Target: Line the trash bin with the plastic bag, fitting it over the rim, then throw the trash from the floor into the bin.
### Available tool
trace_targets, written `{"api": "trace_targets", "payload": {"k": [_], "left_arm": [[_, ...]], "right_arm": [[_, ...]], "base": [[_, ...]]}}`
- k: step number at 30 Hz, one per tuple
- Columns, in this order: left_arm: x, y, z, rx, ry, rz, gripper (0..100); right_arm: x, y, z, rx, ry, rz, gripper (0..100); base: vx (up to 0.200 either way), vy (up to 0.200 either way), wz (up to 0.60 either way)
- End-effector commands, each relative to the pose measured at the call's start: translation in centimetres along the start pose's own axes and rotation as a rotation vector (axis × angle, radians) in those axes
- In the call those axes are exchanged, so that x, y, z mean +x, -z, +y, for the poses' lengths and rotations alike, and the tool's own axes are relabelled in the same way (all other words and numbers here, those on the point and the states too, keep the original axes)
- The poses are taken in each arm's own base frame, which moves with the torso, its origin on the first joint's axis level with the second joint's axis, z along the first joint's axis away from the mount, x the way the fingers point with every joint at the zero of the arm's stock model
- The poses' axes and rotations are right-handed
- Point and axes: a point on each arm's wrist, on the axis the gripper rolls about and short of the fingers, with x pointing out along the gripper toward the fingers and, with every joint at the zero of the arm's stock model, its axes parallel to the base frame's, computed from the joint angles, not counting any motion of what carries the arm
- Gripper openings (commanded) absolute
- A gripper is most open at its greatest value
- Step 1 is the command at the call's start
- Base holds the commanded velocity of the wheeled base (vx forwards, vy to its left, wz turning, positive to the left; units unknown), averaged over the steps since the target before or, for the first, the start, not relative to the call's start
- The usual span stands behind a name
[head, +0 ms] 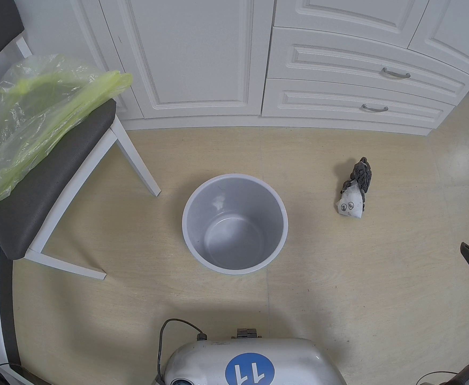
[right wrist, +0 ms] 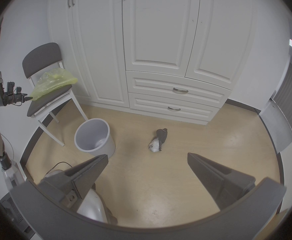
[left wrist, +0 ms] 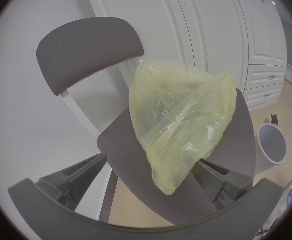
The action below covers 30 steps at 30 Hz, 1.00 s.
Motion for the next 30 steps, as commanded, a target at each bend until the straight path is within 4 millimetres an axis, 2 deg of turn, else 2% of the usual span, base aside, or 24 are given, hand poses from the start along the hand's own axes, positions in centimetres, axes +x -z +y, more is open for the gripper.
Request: {"api": "trace_targets", "payload": {"k": [1, 12, 21, 30], "left_arm": [[0.6, 0.7, 0.2, -0.006, 0.002, 0.012, 100], [3.7, 3.1, 1.4, -0.011, -0.006, -0.030, 100], [4.4, 1.9, 1.5, -0.124, 0.008, -0.226, 100], [4.3, 1.3, 1.6, -0.142, 0.011, -0.247, 100]], "right_arm": [[0.0, 0.1, 0.0, 0.000, 0.000, 0.000, 100], [0.0, 0.6, 0.1, -0.041, -0.008, 0.008, 100], [-0.1, 0.6, 0.1, -0.043, -0.010, 0.007, 100], [0.0, 0.7, 0.2, -0.043, -0.014, 0.013, 100]], "base": [[0.000, 0.000, 0.00], [0.000, 0.000, 0.00], [0.000, 0.000, 0.00], [0.000, 0.000, 0.00]]}}
